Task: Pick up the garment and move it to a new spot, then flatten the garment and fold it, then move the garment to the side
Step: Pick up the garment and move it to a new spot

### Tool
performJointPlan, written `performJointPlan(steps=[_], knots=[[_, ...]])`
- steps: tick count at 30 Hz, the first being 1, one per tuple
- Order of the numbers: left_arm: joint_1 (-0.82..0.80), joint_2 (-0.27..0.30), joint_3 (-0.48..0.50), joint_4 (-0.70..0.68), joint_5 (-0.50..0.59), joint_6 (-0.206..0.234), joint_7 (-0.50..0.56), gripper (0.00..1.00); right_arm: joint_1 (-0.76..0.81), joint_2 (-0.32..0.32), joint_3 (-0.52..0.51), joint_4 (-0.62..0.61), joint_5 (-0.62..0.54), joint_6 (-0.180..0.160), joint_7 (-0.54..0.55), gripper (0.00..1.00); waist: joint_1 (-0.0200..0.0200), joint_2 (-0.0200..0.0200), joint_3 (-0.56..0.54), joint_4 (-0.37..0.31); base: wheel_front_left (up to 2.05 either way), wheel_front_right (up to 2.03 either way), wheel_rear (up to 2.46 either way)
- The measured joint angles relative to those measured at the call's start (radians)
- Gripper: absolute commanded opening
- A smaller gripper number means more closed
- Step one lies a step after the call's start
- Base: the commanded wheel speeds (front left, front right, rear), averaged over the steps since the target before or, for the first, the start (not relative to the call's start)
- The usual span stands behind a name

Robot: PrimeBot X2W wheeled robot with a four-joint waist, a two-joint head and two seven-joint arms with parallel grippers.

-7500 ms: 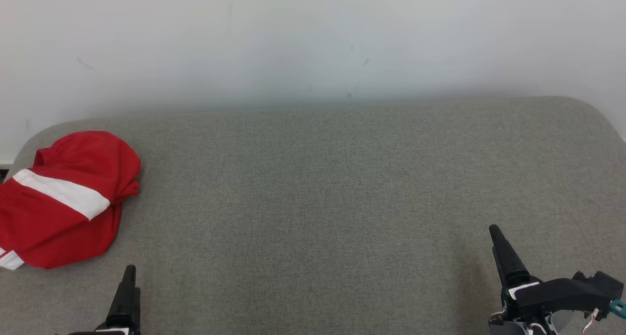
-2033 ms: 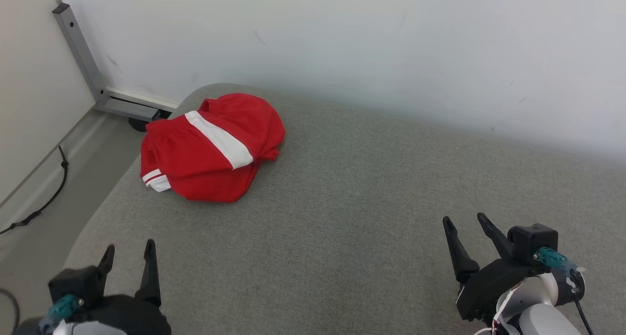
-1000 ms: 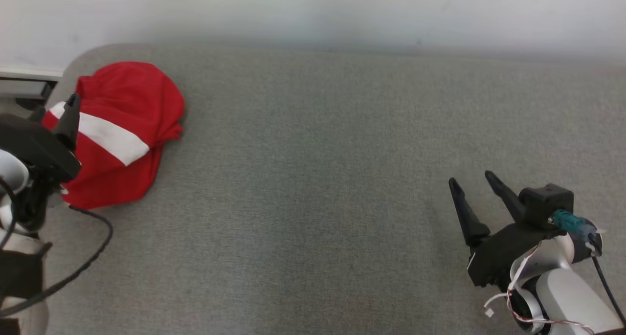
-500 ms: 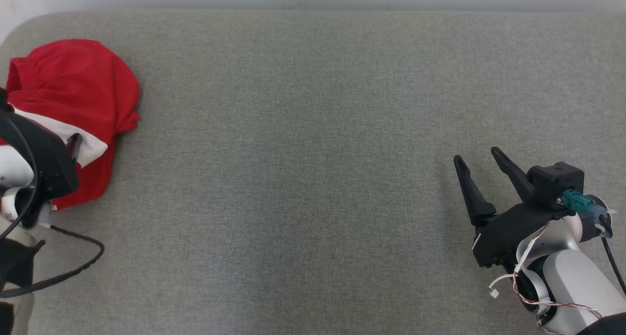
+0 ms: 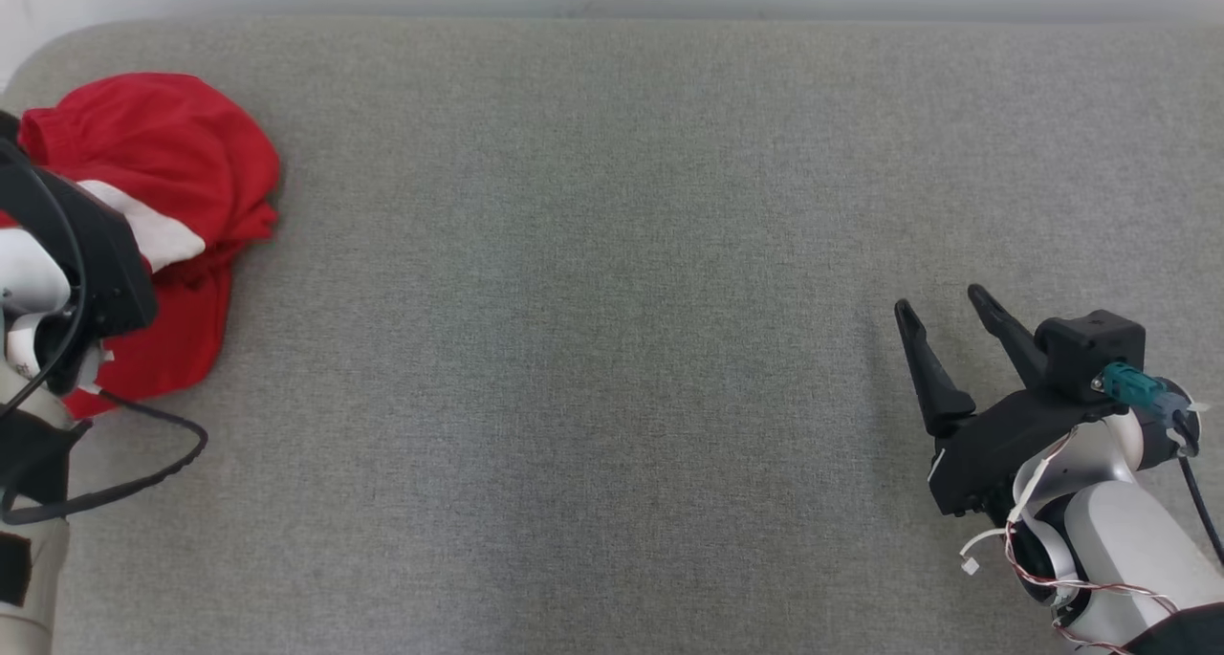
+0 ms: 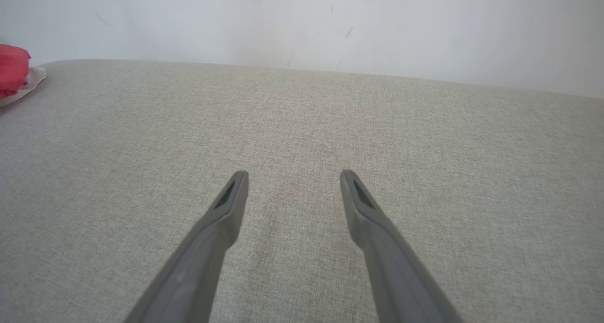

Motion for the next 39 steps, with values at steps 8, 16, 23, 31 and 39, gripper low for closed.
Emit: performJointPlan(steps=[8,16,23,31,39], knots=[[-0.065,-0.070,0.001,0.001,-0.027,-0.017,-0.079,0.00,-0.001,0.023,0.007,0.052,0.005,0.001,-0.017,1.00,0.0000,0.0000,-0.049,0.009,0.00,0.00,0.00],[-0.081,-0.145,-0.046,-0.063,-0.061,-0.027,-0.150,0.00,-0.001,0.057,0.015,0.091,0.020,0.009,-0.035,1.00,-0.0001,-0.0001,-0.110,0.000,0.00,0.00,0.00],[-0.076,-0.204,-0.148,-0.180,-0.135,-0.027,-0.179,0.00,0.003,0.077,0.017,0.124,0.031,0.009,-0.053,1.00,-0.0001,-0.0002,-0.144,-0.045,0.00,0.00,0.00],[-0.027,-0.228,-0.277,-0.328,-0.248,-0.027,-0.186,0.00,0.021,0.082,0.007,0.150,0.050,0.009,-0.074,1.00,-0.0001,-0.0002,-0.181,-0.116,0.00,0.00,0.00],[0.106,-0.272,-0.375,-0.449,-0.339,-0.027,-0.196,0.00,0.035,0.076,-0.013,0.157,0.057,0.009,-0.092,1.00,-0.0001,-0.0002,-0.202,-0.165,0.00,0.00,0.00]])
